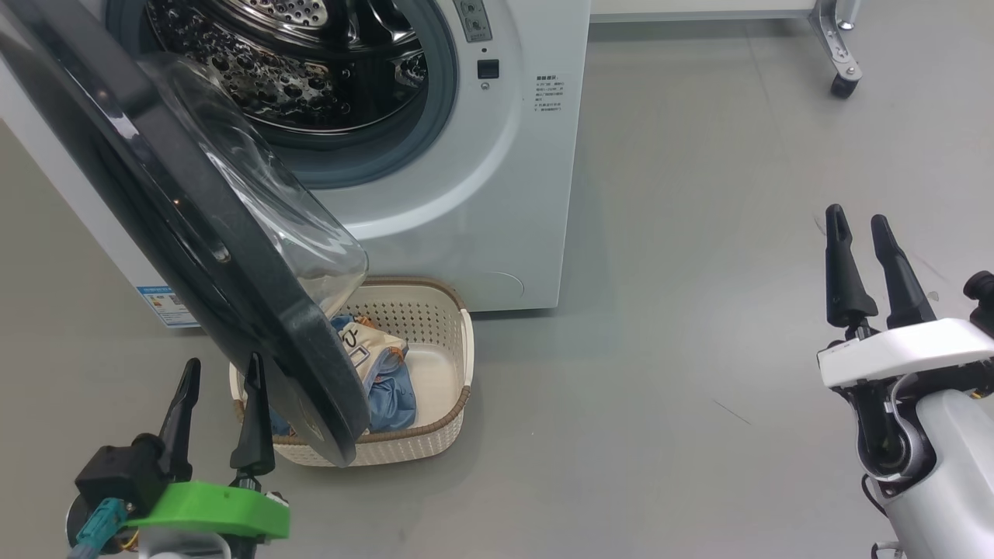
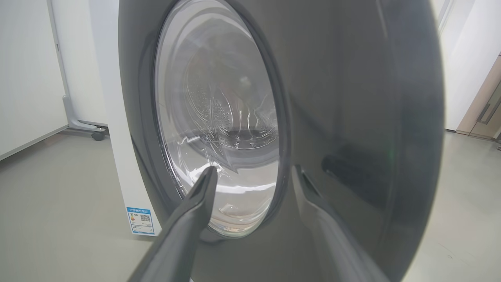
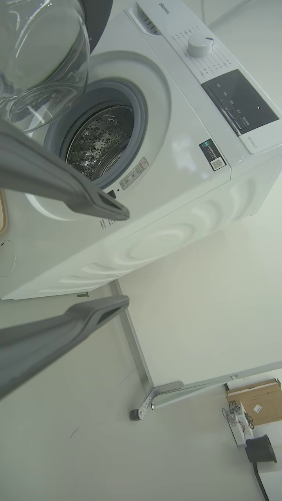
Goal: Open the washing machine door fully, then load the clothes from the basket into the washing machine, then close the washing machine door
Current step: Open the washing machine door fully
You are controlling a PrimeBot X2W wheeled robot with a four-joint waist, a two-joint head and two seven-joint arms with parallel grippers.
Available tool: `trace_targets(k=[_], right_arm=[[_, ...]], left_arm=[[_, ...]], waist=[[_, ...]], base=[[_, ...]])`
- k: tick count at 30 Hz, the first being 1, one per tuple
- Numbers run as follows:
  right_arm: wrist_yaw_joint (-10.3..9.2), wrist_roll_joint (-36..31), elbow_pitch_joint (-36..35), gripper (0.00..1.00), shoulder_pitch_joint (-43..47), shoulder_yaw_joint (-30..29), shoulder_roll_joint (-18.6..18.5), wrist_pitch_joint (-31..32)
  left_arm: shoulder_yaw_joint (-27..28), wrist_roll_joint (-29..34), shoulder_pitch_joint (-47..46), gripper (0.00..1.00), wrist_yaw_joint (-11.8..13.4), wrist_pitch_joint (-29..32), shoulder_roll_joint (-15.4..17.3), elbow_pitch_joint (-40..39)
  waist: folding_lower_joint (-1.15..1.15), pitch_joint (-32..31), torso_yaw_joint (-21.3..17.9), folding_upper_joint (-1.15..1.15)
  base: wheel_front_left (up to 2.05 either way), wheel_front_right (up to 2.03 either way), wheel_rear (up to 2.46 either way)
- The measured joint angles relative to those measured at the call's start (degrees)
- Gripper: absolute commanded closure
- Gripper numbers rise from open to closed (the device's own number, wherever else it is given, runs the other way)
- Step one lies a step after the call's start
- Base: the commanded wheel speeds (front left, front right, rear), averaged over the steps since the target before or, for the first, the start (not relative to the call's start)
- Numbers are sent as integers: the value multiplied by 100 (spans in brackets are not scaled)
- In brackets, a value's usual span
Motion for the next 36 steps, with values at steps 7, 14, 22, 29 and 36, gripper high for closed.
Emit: trace_targets(k=[7, 14, 22, 29, 36], right_arm=[[-227, -1085, -30, 0, 339, 16, -222, 97], [-628, -2123, -344, 0, 635, -218, -200, 130], [-1020, -2795, -378, 0, 1064, -247, -52, 130], [-1124, -3039, -378, 0, 1180, -321, 102, 130], [-1174, -3170, -360, 0, 1342, -383, 236, 130]], left_arm=[[68, 49, 5, 0, 0, 0, 1, -24], [119, 100, 30, 0, 0, 0, 1, -42], [129, 163, 87, 0, 0, 0, 1, -33], [140, 164, 122, 0, 0, 0, 1, 4], [137, 165, 123, 0, 0, 0, 1, 7]], waist=[[0, -24, -22, 0], [0, -57, -56, 0], [0, -77, -60, 0], [0, -87, -36, 0], [0, -90, -30, 0]], base=[[0, 0, 0], [0, 0, 0], [0, 0, 0], [0, 0, 0], [0, 0, 0]])
